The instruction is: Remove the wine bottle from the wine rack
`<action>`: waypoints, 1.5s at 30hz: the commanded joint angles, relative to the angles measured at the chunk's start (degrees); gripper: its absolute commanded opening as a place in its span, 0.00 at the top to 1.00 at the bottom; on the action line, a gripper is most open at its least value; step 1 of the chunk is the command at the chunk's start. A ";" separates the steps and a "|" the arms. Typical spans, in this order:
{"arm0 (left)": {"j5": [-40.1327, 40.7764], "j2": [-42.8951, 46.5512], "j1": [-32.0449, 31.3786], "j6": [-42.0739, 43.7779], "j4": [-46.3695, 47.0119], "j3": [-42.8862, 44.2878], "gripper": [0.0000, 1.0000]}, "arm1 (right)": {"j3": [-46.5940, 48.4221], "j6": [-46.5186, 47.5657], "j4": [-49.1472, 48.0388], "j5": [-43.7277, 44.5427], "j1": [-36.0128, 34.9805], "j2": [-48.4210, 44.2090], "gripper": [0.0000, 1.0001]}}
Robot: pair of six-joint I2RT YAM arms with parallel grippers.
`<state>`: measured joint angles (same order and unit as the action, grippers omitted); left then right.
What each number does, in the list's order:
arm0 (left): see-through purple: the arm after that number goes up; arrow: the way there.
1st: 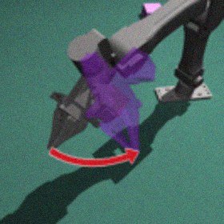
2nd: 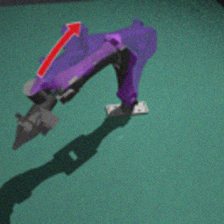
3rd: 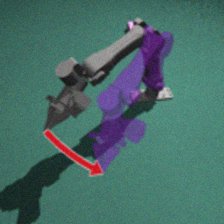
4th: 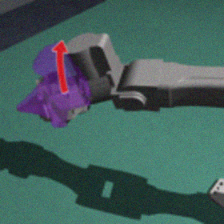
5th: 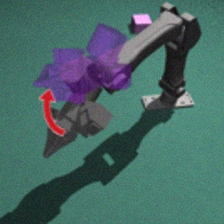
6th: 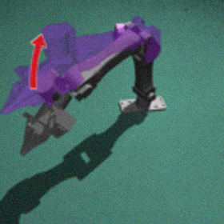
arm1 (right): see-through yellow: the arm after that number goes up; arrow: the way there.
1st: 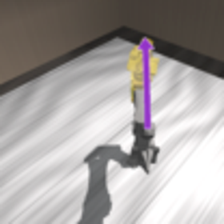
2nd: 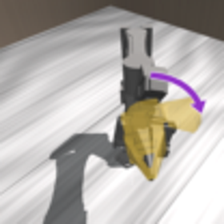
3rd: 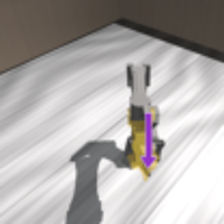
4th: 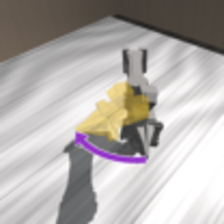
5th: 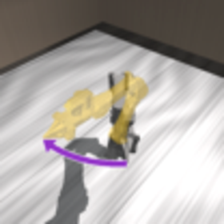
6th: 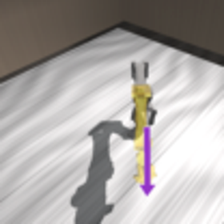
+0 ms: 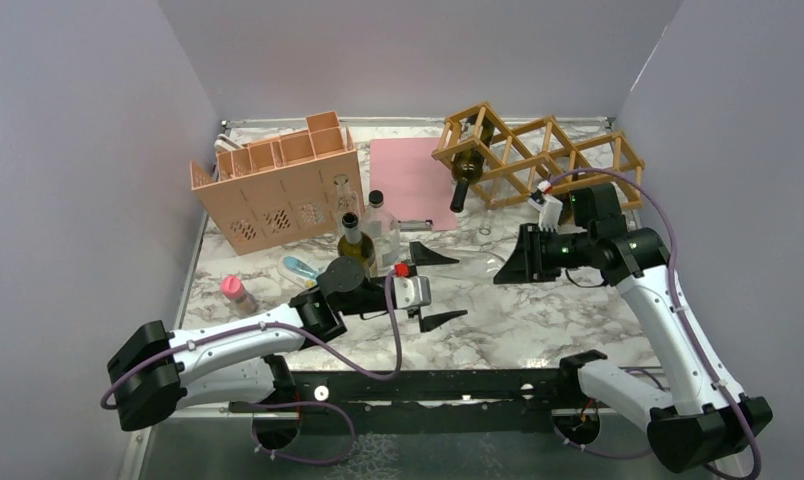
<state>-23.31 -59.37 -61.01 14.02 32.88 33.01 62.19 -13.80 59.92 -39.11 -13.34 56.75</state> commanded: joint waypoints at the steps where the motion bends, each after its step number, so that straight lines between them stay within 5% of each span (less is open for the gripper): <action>1: -2.13 -3.24 -1.39 0.41 -1.00 2.26 0.04 | 0.40 1.26 -0.95 -1.53 -4.69 0.96 0.99; 22: 8.20 -13.05 -4.44 5.48 -9.50 6.12 0.07 | -0.21 1.54 -1.47 -0.89 -16.23 2.23 0.99; 31: 12.35 -12.78 -4.38 6.47 -10.60 6.97 0.43 | -0.90 1.29 -1.61 0.75 -16.98 0.56 0.99; 38: 15.68 -11.55 -4.38 5.12 -10.56 7.37 0.67 | -0.76 0.38 -3.34 7.09 -16.98 0.21 0.56; 45: 19.84 -10.58 -4.44 2.77 -10.55 7.85 0.70 | -5.14 -10.78 -18.32 14.02 -16.97 -4.54 0.12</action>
<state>-7.77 -72.69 -65.47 18.63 20.03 38.24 60.60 -16.49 53.95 -30.92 -30.11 56.29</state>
